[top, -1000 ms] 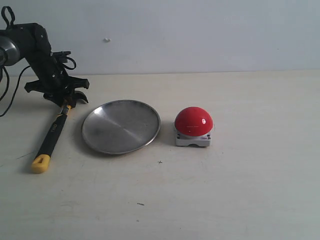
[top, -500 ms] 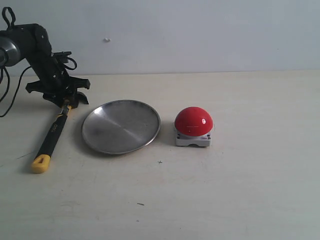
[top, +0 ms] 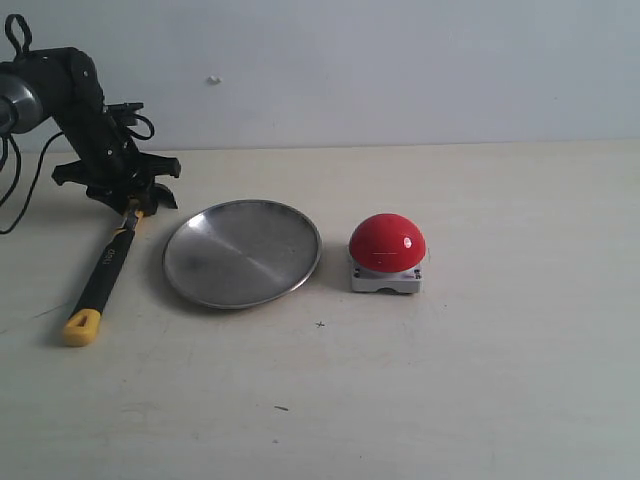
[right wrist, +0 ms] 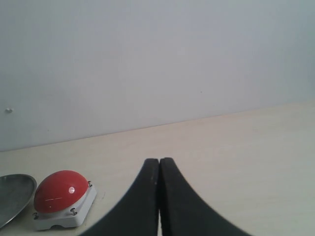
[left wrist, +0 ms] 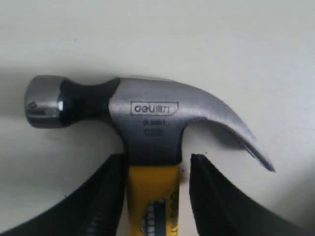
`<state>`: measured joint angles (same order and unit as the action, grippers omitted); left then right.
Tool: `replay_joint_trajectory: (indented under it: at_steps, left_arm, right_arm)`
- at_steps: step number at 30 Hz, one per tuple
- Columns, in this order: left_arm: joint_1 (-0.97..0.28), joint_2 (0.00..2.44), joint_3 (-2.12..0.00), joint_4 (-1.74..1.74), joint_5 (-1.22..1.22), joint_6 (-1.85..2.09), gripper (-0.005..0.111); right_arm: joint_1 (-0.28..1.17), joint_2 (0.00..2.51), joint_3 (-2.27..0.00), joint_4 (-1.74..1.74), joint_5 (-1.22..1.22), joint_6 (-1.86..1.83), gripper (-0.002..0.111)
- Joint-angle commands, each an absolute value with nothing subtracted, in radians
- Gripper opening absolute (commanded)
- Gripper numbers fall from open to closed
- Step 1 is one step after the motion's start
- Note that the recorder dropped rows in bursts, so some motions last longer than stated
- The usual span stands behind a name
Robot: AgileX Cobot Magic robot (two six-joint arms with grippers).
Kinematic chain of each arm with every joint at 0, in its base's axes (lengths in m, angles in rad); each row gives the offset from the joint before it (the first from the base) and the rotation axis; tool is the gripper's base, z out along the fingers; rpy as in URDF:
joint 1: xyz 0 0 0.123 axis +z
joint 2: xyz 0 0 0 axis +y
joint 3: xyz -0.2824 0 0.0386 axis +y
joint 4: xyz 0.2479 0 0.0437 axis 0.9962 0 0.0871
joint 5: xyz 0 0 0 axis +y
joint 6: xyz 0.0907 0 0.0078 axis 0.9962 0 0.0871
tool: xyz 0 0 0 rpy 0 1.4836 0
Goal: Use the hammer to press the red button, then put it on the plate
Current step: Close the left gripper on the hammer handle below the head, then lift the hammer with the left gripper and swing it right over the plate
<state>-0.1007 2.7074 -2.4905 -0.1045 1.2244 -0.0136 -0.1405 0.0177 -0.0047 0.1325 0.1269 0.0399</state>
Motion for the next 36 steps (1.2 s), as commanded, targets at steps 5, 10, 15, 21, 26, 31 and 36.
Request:
replay_joint_trajectory:
  at_steps: [5, 10, 15, 21, 26, 31, 36]
  left_arm:
    - [-0.103, 2.736, -2.488, -0.110, 1.221, -0.020, 0.018]
    - [-0.103, 2.726, -2.488, -0.131, 1.221, 0.000, 0.000]
    - [-0.095, 2.680, -2.488, -0.241, 1.221, 0.036, 0.000]
    - [-0.075, 2.613, -2.488, -0.333, 1.221, 0.074, 0.000]
    - [-0.064, 2.587, -2.488, -0.346, 1.221, 0.083, 0.000]
    - [-0.049, 2.572, -2.487, -0.438, 1.221, 0.129, 0.000]
    - [-0.042, 2.552, -2.456, -0.443, 1.221, 0.155, 0.000]
  right_arm:
    - [-0.140, 0.013, 0.000, 0.125, 0.124, 0.039, 0.000]
    - [-0.140, 0.013, 0.000, 0.125, 0.124, 0.039, 0.000]
    - [-0.140, 0.013, 0.000, 0.125, 0.124, 0.039, 0.000]
    - [-0.140, 0.013, 0.000, 0.125, 0.124, 0.039, 0.000]
    - [-0.140, 0.013, 0.000, 0.125, 0.124, 0.039, 0.000]
    - [-0.140, 0.013, 0.000, 0.125, 0.124, 0.039, 0.000]
    - [-0.140, 0.013, 0.000, 0.125, 0.124, 0.039, 0.000]
